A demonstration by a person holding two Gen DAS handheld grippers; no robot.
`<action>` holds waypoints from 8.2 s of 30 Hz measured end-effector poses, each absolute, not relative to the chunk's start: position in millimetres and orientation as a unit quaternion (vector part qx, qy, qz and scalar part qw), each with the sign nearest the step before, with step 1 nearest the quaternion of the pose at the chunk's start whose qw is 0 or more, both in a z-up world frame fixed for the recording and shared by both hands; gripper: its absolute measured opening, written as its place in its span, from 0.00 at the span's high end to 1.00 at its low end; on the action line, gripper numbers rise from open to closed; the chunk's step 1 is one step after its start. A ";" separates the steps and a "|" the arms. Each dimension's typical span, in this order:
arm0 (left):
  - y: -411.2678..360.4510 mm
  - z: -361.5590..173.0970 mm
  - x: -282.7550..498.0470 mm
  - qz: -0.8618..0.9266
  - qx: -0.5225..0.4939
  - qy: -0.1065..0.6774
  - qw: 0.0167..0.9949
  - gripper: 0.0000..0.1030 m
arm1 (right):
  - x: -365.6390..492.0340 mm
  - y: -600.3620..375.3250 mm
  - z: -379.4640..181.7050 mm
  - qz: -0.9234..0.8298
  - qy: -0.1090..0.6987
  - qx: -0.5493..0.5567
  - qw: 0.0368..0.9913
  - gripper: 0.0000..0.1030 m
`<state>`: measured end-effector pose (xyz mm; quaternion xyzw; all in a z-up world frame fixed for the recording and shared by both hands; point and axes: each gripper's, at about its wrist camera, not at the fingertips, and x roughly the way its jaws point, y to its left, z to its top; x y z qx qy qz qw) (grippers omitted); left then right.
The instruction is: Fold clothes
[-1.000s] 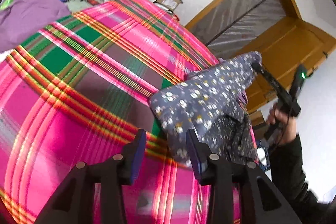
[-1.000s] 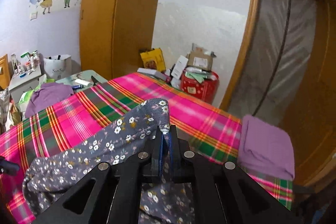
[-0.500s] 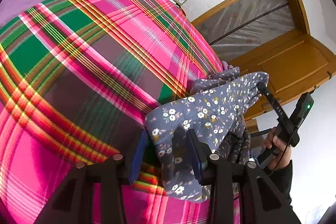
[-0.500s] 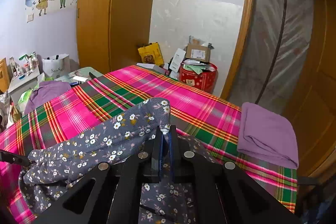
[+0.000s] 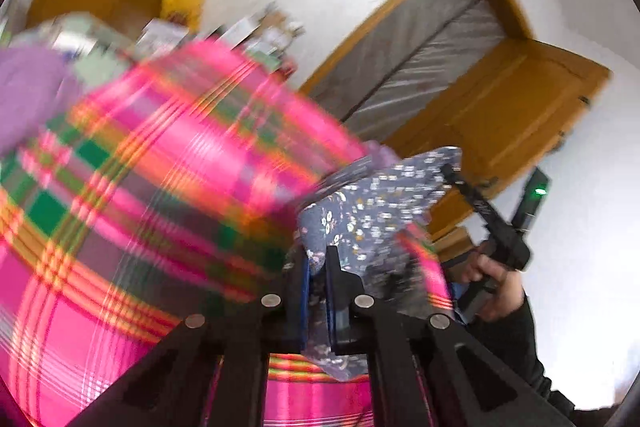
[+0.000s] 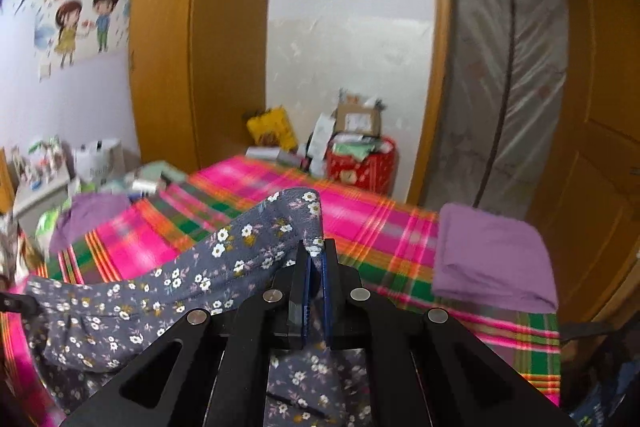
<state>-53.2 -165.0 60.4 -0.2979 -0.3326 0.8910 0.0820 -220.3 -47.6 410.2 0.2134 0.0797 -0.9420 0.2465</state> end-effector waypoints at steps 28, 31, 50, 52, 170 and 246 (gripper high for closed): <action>-45.3 196.5 -12.7 0.949 -0.168 -0.168 0.206 0.94 | -131.1 43.8 586.7 -0.985 0.039 0.002 0.166 0.96; -71.5 179.2 -9.6 0.951 -0.183 -0.186 0.165 0.94 | -156.8 9.4 555.8 -0.978 0.045 0.043 0.198 0.96; -223.3 127.8 53.4 0.945 -0.171 -0.276 -0.033 0.94 | -190.4 -231.1 511.7 -0.921 0.117 0.059 0.367 0.96; -239.2 102.8 45.9 0.934 -0.197 -0.295 -0.051 0.94 | -200.9 -255.2 482.0 -0.914 0.127 0.091 0.375 0.96; -354.8 -34.4 57.0 0.851 -0.311 -0.375 -0.199 0.92 | 22.5 -218.8 263.8 -0.724 0.340 0.318 0.508 0.66; -359.4 -39.1 74.3 0.851 -0.353 -0.338 -0.192 0.89 | 42.3 -197.0 284.3 -0.725 0.238 0.343 0.548 0.81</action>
